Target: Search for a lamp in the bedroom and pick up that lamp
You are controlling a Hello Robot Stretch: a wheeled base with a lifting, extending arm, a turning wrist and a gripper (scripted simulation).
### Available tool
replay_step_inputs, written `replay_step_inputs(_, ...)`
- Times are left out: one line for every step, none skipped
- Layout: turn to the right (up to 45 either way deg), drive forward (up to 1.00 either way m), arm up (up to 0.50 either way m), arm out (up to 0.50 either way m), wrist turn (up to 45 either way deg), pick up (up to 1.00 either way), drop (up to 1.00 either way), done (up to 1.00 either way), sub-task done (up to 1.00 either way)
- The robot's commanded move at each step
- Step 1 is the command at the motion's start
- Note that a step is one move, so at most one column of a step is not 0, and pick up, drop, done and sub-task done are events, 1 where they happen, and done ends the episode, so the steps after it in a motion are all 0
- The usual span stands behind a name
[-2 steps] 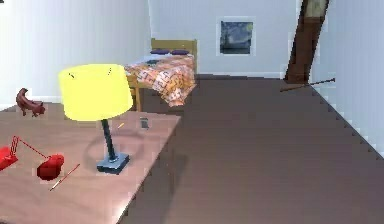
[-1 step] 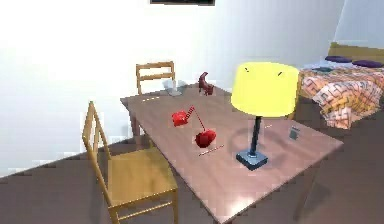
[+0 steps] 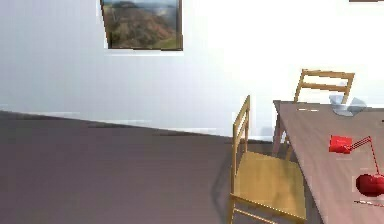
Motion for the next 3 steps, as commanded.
replay_step_inputs(-45.0,0.0,0.0,0.0,0.0,0.0,0.0,0.0,0.0)
replay_step_inputs(45.0,0.0,0.0,0.0,0.0,0.0,0.0,0.0,0.0)
replay_step_inputs(15.0,0.0,0.0,0.0,0.0,0.0,0.0,0.0,0.0)
